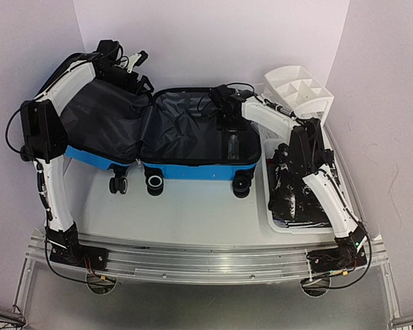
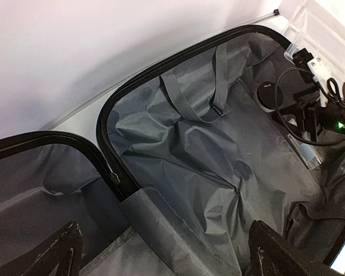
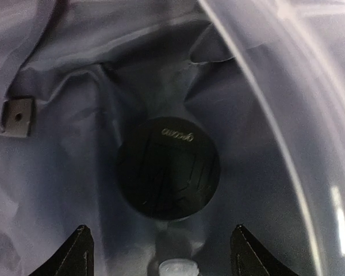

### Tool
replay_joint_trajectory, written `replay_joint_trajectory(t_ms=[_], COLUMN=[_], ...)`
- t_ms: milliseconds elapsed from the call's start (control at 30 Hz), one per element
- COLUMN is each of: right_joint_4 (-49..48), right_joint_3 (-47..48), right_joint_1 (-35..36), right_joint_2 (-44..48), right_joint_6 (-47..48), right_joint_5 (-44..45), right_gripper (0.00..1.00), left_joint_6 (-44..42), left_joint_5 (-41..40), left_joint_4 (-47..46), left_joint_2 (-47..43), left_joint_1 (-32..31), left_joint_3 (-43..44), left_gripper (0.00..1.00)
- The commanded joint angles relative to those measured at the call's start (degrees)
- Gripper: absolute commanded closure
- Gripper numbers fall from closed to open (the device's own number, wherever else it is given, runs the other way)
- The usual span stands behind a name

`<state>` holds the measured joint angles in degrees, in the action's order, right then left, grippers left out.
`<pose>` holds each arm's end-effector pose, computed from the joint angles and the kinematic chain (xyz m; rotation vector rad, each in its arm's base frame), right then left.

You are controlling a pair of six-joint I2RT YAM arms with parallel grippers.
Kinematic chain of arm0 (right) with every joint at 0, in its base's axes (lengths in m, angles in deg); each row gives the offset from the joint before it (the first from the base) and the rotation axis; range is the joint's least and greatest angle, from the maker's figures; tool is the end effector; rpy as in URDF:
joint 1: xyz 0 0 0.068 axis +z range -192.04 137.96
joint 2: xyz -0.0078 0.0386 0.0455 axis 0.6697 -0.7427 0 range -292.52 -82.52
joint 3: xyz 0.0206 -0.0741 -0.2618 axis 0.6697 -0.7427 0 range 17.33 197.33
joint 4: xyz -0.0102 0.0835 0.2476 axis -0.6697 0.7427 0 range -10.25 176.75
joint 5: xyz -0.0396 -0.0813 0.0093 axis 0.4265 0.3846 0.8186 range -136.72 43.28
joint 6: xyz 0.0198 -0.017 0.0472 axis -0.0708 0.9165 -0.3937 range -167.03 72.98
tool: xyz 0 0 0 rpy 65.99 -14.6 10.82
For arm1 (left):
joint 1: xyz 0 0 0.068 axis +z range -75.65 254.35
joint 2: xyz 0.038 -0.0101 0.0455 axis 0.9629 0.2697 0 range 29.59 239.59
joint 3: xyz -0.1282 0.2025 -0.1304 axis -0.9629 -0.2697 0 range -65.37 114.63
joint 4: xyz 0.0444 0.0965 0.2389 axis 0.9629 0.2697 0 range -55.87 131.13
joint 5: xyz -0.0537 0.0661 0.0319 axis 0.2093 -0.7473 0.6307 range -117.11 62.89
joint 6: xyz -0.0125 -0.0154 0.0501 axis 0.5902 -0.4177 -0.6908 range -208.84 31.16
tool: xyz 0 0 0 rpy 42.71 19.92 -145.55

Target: Open, take out, and arrange the luggage

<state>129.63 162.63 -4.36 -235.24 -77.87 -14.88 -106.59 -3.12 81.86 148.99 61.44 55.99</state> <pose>0.4560 0.3286 0.1748 0.0565 2.3727 -0.1668 0.4517 -0.1184 0.3356 0.8060 2.1827 -0.4523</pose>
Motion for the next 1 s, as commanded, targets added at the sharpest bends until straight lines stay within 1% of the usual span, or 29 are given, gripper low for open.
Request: replay_joint_trajectory(t_ms=[0, 100, 233, 333, 500, 633, 733, 767, 867, 967], right_joint_4=[-1.71, -3.26, -4.26, -7.09, -9.07, -9.63, -9.80, -9.92, -10.28, -11.17], right_joint_3=[4.17, 3.86, 3.11, 3.18, 4.54, 4.72, 4.41, 4.12, 3.41, 2.75], right_joint_1=[-1.58, -2.06, -2.78, -3.67, -4.14, -4.43, -4.79, -4.89, -4.90, -4.80], right_joint_2=[-2.67, -3.59, -4.51, -5.26, -6.89, -7.85, -8.45, -8.47, -7.71, -5.67], right_joint_6=[1.43, 3.24, 4.74, 7.06, 9.80, 12.20, 13.04, 13.27, 14.07, 14.79], right_joint_5=[2.99, 1.43, 1.32, -2.68, -3.08, -3.23, -4.55, -4.79, -5.32, -5.74], right_gripper=[0.30, 0.27, 0.26, 0.26, 0.26, 0.30, 0.40, 0.47, 0.62, 0.70], left_joint_6=[1.01, 1.27, 1.34, 1.32, 1.74, 1.67, 1.67, 1.67, 1.90, 2.12], left_joint_5=[2.29, 2.63, 3.08, 3.38, 4.05, 4.23, 4.33, 4.37, 4.74, 5.16], left_joint_4=[0.52, 0.38, 0.32, 0.49, 0.30, 0.29, 0.33, 0.30, 0.42, 0.57], left_joint_2=[-1.93, -1.80, -1.80, -1.65, -1.43, -1.35, -1.14, -1.10, -1.05, -0.92], left_joint_1=[0.25, 0.25, 0.26, 0.27, 0.26, 0.26, 0.28, 0.27, 0.27, 0.26], left_joint_3=[-0.10, -0.19, -0.48, -0.63, -1.09, -1.18, -1.26, -1.30, -1.46, -1.61], left_gripper=[0.00, 0.01, 0.00, 0.01, 0.01, 0.00, 0.00, 0.00, 0.00, 0.01])
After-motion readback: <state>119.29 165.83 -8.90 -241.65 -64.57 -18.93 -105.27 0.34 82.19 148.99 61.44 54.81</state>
